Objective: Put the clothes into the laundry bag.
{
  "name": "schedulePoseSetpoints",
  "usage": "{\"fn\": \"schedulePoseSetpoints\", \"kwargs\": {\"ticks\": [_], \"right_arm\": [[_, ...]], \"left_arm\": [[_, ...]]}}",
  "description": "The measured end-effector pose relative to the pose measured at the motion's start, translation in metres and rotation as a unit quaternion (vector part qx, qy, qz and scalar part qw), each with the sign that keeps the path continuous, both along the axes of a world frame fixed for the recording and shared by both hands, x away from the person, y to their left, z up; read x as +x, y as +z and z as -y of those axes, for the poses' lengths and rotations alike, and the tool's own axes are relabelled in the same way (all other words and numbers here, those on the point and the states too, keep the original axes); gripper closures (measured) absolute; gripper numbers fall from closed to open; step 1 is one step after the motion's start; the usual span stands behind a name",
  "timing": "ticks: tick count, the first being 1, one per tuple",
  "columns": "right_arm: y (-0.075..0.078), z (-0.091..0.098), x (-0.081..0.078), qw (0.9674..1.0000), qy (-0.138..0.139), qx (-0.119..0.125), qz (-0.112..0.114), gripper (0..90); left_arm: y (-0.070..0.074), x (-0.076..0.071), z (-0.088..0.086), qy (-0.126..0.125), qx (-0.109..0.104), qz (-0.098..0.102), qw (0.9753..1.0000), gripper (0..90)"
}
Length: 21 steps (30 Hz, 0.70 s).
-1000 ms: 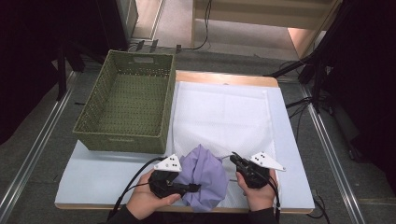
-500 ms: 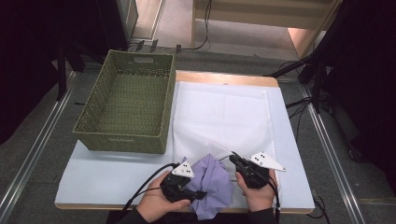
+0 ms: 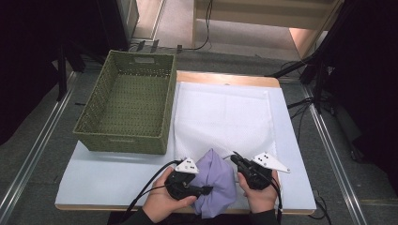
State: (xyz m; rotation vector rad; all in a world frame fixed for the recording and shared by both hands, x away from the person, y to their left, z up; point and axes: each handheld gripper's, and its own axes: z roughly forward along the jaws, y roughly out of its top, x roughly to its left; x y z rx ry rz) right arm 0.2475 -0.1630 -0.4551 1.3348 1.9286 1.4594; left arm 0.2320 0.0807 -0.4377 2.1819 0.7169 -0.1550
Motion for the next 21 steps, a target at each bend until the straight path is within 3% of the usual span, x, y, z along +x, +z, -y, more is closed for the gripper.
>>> {"fn": "schedulePoseSetpoints", "kwargs": {"ticks": [3,6,9,10,15,16,17,18,21], "right_arm": [[0.001,0.001,0.0,1.0,-0.001,0.001,0.001,88.4],[0.001,0.002,0.0,1.0,-0.003,0.004,0.0,88.4],[0.002,0.004,0.0,1.0,-0.004,0.006,0.001,88.4],[0.003,0.006,0.0,1.0,-0.007,0.006,0.003,88.4],[0.004,0.005,0.0,0.9999,-0.009,-0.002,0.009,88.4],[0.004,0.004,-0.001,0.9999,-0.009,-0.002,0.007,88.4],[0.004,0.003,0.0,0.9999,-0.008,-0.005,0.008,88.4],[0.004,0.002,0.0,0.9999,-0.009,-0.004,0.008,88.4],[0.003,0.0,0.0,0.9999,-0.006,-0.007,0.007,88.4]], "left_arm": [[0.004,0.0,0.006,-0.01,0.0,0.002,0.9999,71.7],[0.016,-0.003,0.01,-0.012,-0.011,0.023,0.9996,70.6],[0.023,-0.004,0.007,-0.007,-0.01,0.031,0.9994,72.0],[0.029,-0.002,-0.001,-0.002,-0.008,0.037,0.9993,73.0],[0.036,0.001,-0.02,0.006,-0.019,0.033,0.9992,76.2],[0.039,0.003,-0.029,0.012,-0.038,0.027,0.9988,76.1],[0.039,0.003,-0.029,0.012,-0.038,0.027,0.9988,75.4],[0.042,0.004,-0.033,0.017,-0.059,0.023,0.9979,75.0],[0.04,0.004,-0.026,0.005,-0.056,0.021,0.9982,75.2]]}}
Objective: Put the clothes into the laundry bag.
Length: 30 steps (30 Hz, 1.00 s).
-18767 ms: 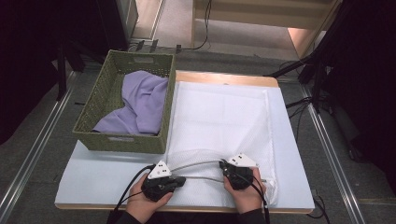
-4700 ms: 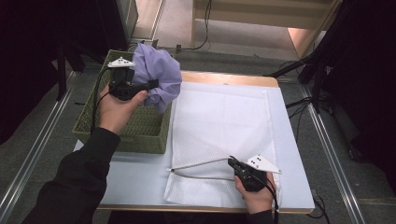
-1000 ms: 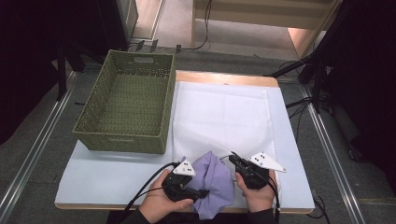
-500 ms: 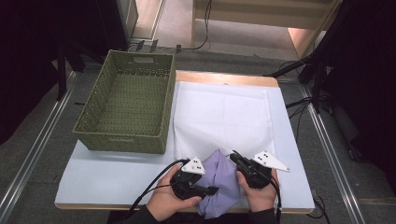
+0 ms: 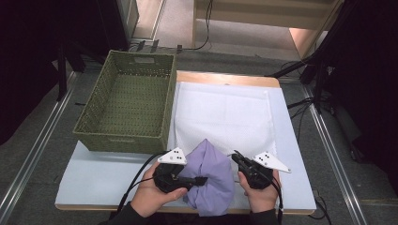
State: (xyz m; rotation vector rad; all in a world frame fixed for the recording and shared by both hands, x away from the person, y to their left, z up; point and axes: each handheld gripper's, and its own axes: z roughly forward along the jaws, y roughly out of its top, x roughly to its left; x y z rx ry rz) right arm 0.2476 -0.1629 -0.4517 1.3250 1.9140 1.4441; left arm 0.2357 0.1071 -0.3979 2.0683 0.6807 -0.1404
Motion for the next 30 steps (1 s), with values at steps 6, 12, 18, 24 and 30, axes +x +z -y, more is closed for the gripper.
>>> {"fn": "schedulePoseSetpoints", "kwargs": {"ticks": [6,12,18,24,30], "right_arm": [[-0.001,-0.002,0.001,1.0,0.001,0.002,-0.004,88.4],[0.003,-0.002,0.0,1.0,-0.007,0.0,-0.004,88.4],[0.004,-0.002,-0.001,1.0,-0.007,0.001,-0.002,88.5],[0.005,-0.005,-0.002,1.0,-0.003,0.002,-0.001,88.4],[0.005,-0.007,-0.002,0.9999,0.0,0.009,-0.004,88.5]], "left_arm": [[-0.03,0.006,0.031,-0.032,0.062,-0.036,0.9969,76.4],[-0.059,0.016,0.051,-0.006,0.111,-0.07,0.9914,75.1],[-0.032,0.011,0.042,0.019,0.067,-0.024,0.9973,50.6],[-0.032,0.015,0.049,0.002,0.068,-0.044,0.9967,71.0],[-0.039,0.005,0.067,-0.069,0.092,-0.03,0.9929,79.1]]}}
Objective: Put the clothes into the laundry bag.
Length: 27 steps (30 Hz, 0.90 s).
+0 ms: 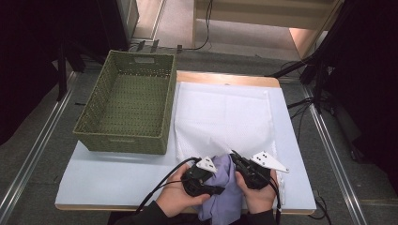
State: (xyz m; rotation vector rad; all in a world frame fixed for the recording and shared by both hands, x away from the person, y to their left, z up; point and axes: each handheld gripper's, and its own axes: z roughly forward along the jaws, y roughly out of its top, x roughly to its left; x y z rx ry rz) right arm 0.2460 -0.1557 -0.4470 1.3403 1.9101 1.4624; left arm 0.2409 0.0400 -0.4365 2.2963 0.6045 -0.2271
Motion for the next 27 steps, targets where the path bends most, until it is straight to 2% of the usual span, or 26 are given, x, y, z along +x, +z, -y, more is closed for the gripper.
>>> {"fn": "schedulePoseSetpoints", "kwargs": {"ticks": [2,3,4,6,7,9,11,12,13,14,15,16,17,18,19,21,23,25,26,27], "right_arm": [[0.0,0.001,0.0,1.0,0.002,0.003,-0.001,88.5],[0.001,0.0,0.0,1.0,0.002,0.006,0.0,88.5],[0.003,0.0,-0.001,1.0,0.002,0.008,0.003,88.5],[0.007,0.0,-0.004,0.9999,0.002,0.012,0.009,88.5],[0.009,0.001,-0.004,0.9998,0.002,0.013,0.014,88.5],[0.015,0.001,-0.007,0.9995,-0.001,0.023,0.024,88.5],[0.02,0.001,-0.01,0.9991,0.001,0.028,0.03,88.6],[0.02,0.001,-0.01,0.9991,0.001,0.028,0.03,88.6],[0.021,0.0,-0.01,0.999,0.005,0.028,0.035,88.5],[0.02,-0.001,-0.01,0.999,0.007,0.026,0.035,88.5],[0.019,-0.002,-0.01,0.9992,0.008,0.023,0.032,88.5],[0.017,-0.003,-0.009,0.9994,0.008,0.018,0.03,88.5],[0.015,-0.003,-0.009,0.9995,0.006,0.016,0.024,88.5],[0.013,-0.002,-0.008,0.9996,0.007,0.016,0.022,88.5],[0.012,-0.002,-0.007,0.9997,0.005,0.018,0.017,88.5],[0.011,0.001,-0.006,0.9997,0.004,0.016,0.017,88.5],[0.012,0.001,-0.006,0.9997,0.004,0.017,0.018,88.5],[0.012,0.001,-0.006,0.9997,0.002,0.016,0.02,88.5],[0.013,0.001,-0.006,0.9997,0.004,0.018,0.018,88.5],[0.012,0.0,-0.006,0.9996,0.006,0.021,0.016,88.5]], "left_arm": [[0.0,0.001,0.004,-0.001,0.005,-0.003,1.0,79.1],[0.0,0.007,0.007,0.008,0.011,-0.017,0.9998,79.2],[-0.001,0.01,0.007,0.015,0.015,-0.022,0.9995,79.2],[-0.002,0.015,0.005,0.039,0.023,-0.027,0.9986,79.2],[-0.001,0.018,0.003,0.059,0.02,-0.024,0.9978,79.3],[0.003,0.024,-0.006,0.116,0.004,-0.016,0.9932,79.6],[0.007,0.03,-0.016,0.177,-0.026,-0.01,0.9839,79.7],[0.007,0.03,-0.016,0.177,-0.026,-0.01,0.9839,79.6],[0.007,0.033,-0.02,0.201,-0.041,-0.002,0.9787,78.9],[0.005,0.033,-0.019,0.199,-0.039,-0.003,0.9791,76.9],[0.002,0.033,-0.016,0.177,-0.032,-0.017,0.9836,72.6],[0.002,0.033,-0.016,0.177,-0.032,-0.017,0.9836,65.8],[0.001,0.028,-0.013,0.143,-0.018,-0.017,0.9894,59.8],[0.002,0.024,-0.012,0.129,-0.01,-0.007,0.9916,54.5],[0.006,0.02,-0.014,0.122,-0.008,0.0,0.9924,50.6],[0.015,0.017,-0.019,0.128,-0.02,0.009,0.9915,44.9],[0.025,0.017,-0.025,0.137,-0.041,0.01,0.9896,43.1],[0.028,0.019,-0.027,0.147,-0.049,0.012,0.9878,43.2],[0.026,0.021,-0.025,0.144,-0.049,0.005,0.9883,44.8],[0.023,0.021,-0.023,0.136,-0.045,-0.002,0.9897,53.3]]}}
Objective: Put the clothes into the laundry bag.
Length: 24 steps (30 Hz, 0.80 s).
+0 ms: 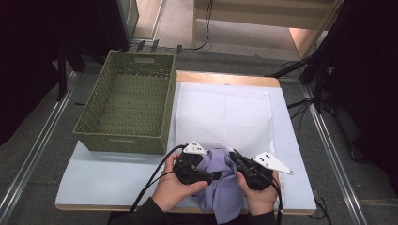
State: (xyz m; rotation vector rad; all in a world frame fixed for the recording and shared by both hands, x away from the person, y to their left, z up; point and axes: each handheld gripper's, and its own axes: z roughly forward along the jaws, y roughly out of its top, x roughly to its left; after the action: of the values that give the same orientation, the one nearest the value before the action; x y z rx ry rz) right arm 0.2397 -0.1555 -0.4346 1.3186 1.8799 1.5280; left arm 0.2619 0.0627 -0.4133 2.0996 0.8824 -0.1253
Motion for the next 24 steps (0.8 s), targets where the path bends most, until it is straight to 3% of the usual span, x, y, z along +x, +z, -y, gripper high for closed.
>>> {"fn": "schedulePoseSetpoints", "kwargs": {"ticks": [1,3,6,7,8,10,11,12,14,16,17,18,19,20,22,24], "right_arm": [[0.0,-0.001,0.0,1.0,0.001,0.001,0.0,88.5],[0.001,-0.003,-0.001,1.0,0.005,0.001,0.0,88.5],[0.003,-0.006,-0.003,0.9999,0.011,0.003,0.003,88.5],[0.004,-0.006,-0.003,0.9999,0.013,0.006,0.004,88.5],[0.005,-0.006,-0.004,0.9998,0.016,0.007,0.008,88.5],[0.007,-0.006,-0.006,0.9998,0.017,0.006,0.012,88.5],[0.007,-0.005,-0.006,0.9997,0.018,0.006,0.013,88.5],[0.007,-0.005,-0.006,0.9997,0.018,0.006,0.013,88.5],[0.007,-0.003,-0.005,0.9998,0.012,0.006,0.011,88.5],[0.006,-0.003,-0.005,0.9999,0.01,0.003,0.011,88.5],[0.005,-0.002,-0.005,0.9999,0.009,0.002,0.011,88.5],[0.004,-0.002,-0.004,0.9999,0.008,0.001,0.009,88.5],[0.003,-0.001,-0.004,0.9999,0.007,0.0,0.009,88.5],[0.003,0.0,-0.003,1.0,0.005,-0.001,0.008,88.5],[0.002,0.003,-0.003,1.0,0.002,-0.001,0.008,88.5],[0.001,0.006,-0.002,1.0,-0.003,0.001,0.006,88.5]], "left_arm": [[-0.005,0.0,0.006,-0.016,0.005,-0.008,0.9998,59.9],[-0.017,-0.002,0.022,-0.048,0.053,-0.02,0.9973,69.8],[-0.033,0.005,0.035,-0.046,0.075,-0.06,0.9944,72.0],[-0.033,0.007,0.034,-0.034,0.069,-0.063,0.9951,72.7],[-0.031,0.009,0.032,-0.018,0.063,-0.053,0.9964,74.0],[-0.021,0.01,0.023,0.03,0.043,-0.016,0.9985,76.4],[-0.021,0.01,0.023,0.03,0.043,-0.016,0.9985,77.5],[-0.015,0.012,0.016,0.068,0.021,-0.001,0.9974,77.5],[-0.011,0.017,0.006,0.11,-0.007,0.008,0.9939,77.5],[-0.015,0.02,0.01,0.074,0.0,-0.021,0.9971,71.2],[-0.018,0.018,0.012,0.048,0.008,-0.026,0.9985,65.1],[-0.017,0.013,0.012,0.025,0.015,-0.013,0.9995,59.5],[-0.017,0.013,0.012,0.025,0.015,-0.013,0.9995,54.7],[-0.013,0.008,0.005,0.023,0.002,0.002,0.9997,50.2],[-0.006,0.006,-0.006,0.008,-0.028,-0.011,0.9995,42.7],[-0.001,0.005,-0.011,0.001,-0.03,-0.015,0.9994,39.1]]}}
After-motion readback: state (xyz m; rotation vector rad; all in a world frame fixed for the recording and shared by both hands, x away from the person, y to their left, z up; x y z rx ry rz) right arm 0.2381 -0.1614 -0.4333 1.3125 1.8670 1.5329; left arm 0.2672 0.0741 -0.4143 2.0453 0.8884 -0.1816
